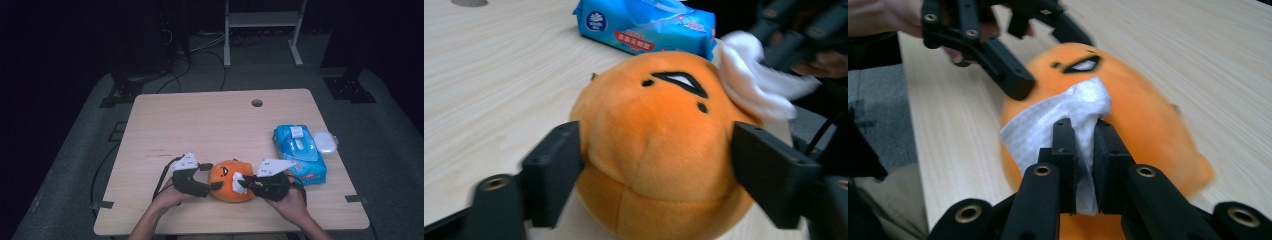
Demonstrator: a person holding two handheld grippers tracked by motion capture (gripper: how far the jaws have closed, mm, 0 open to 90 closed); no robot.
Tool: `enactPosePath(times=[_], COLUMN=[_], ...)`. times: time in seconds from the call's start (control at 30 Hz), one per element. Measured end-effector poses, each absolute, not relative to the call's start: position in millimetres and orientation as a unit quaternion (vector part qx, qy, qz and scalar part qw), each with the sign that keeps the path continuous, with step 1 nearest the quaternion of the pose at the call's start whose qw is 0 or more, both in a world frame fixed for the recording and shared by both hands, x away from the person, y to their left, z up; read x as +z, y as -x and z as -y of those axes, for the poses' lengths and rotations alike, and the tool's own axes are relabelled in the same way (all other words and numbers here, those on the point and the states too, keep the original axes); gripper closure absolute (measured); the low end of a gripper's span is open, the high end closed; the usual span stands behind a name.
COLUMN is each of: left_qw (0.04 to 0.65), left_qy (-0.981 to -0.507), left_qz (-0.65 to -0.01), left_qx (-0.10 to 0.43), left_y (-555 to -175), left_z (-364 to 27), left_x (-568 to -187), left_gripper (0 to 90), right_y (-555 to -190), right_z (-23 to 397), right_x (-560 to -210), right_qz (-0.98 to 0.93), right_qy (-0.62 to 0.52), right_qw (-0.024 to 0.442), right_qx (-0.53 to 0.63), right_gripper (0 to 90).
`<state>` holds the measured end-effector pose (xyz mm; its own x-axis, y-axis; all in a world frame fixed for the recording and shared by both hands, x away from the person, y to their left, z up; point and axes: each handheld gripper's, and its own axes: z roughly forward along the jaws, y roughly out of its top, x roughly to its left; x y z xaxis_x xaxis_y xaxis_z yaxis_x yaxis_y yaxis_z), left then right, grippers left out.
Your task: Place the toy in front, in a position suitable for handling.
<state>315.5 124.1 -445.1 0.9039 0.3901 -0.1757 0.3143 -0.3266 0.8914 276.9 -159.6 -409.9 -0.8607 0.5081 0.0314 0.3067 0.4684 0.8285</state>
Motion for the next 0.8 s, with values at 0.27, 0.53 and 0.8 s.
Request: enactPosePath(times=[0.27,0.53,0.8], left_qw=[0.538,0.533,0.532], left_qy=[-0.824,-0.819,-0.832], left_qz=[-0.165,-0.203,-0.132], left_qx=[0.065,0.068,0.091], left_y=[-306.1,-310.6,-296.9], left_z=[-109.0,-109.1,-96.0], left_x=[-437.9,-439.8,-435.5], left_gripper=[34.3,16.1,31.7], right_y=[-274.5,-284.9,-277.4], right_z=[156.9,175.0,159.2], right_x=[-404.4,-405.3,-396.2], right_qz=[-0.848,-0.839,-0.839], right_qy=[-0.239,-0.269,-0.243], right_qw=[0.127,0.143,0.133], right_qx=[0.456,0.452,0.468], right_gripper=[80.9,80.9,80.9])
